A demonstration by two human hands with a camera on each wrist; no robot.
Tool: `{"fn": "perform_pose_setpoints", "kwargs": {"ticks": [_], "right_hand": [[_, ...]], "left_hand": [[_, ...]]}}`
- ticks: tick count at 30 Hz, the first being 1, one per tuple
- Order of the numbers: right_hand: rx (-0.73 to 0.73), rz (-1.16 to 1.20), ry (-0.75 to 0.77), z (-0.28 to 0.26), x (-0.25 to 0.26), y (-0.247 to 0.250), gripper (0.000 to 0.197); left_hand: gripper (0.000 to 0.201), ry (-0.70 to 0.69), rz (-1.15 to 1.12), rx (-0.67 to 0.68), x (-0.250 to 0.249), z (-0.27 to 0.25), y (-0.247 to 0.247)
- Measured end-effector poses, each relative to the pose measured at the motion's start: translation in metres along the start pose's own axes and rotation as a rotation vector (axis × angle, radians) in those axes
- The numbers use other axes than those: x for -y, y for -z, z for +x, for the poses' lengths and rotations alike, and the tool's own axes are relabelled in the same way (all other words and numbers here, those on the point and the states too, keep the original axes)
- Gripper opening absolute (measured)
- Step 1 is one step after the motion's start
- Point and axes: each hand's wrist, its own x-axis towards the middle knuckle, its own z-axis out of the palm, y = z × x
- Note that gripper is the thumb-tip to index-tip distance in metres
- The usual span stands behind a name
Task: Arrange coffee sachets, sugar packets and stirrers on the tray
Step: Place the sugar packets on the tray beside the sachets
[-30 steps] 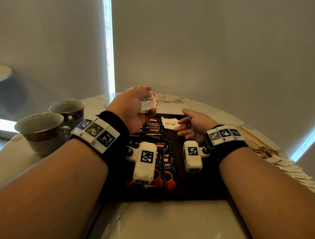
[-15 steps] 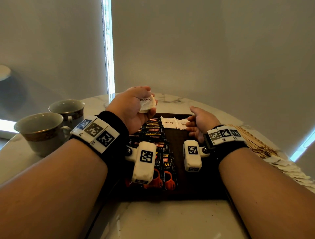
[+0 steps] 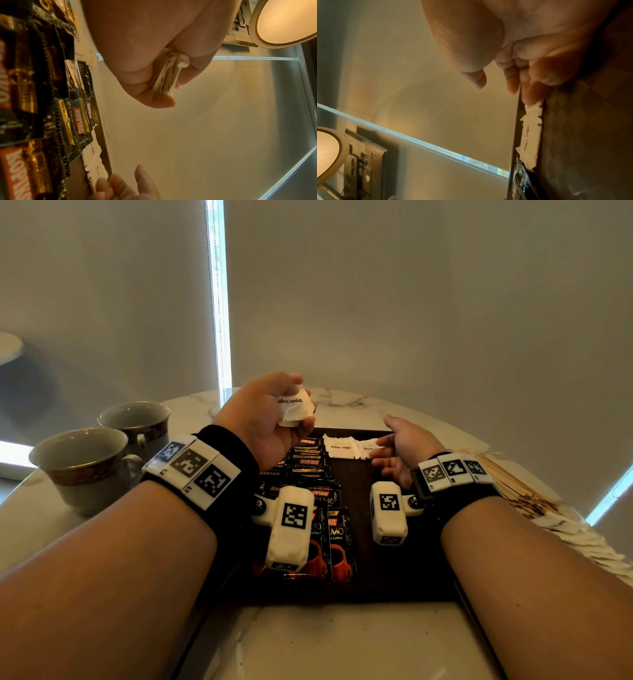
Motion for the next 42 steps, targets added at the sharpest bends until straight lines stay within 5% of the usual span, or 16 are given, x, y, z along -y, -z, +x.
{"fn": "perform_pose_setpoints", "kwargs": {"ticks": [4,12,17,22,26,32,35,42], "right_hand": [[0.023,0.084,0.156,-0.009,0.011,-0.001,0.038],[0.485,-0.036,0.355,-0.062,0.034,-0.022,0.055],[0.391,-0.044,0.434,-0.071,0.039,-0.032,0.018],[0.317,0.109,0.435,-0.074,0.043,-0.032,0.009],[0.293,0.203,0.459,-0.074,0.044,-0.031,0.01],[0.302,0.185,0.524,-0.07,0.041,-0.031,0.006],[0.296,0.173,0.535,-0.069,0.041,-0.03,0.004],[0.385,0.183,0.507,-0.071,0.04,-0.03,0.013]], "left_hand": [[0.032,0.015,-0.025,0.049,-0.001,-0.002,-0.001],[0.037,-0.001,0.095,0.076,0.002,-0.003,0.0],[0.027,-0.012,0.165,0.06,0.002,-0.005,-0.002],[0.017,0.014,0.175,0.056,0.001,-0.007,-0.004],[0.03,0.054,0.163,0.008,0.0,-0.006,-0.002],[0.061,0.057,0.176,0.148,-0.001,-0.008,0.0],[0.051,0.069,0.187,0.191,-0.002,-0.01,-0.002],[0.009,-0.04,0.175,0.03,0.002,-0.007,-0.006]]}}
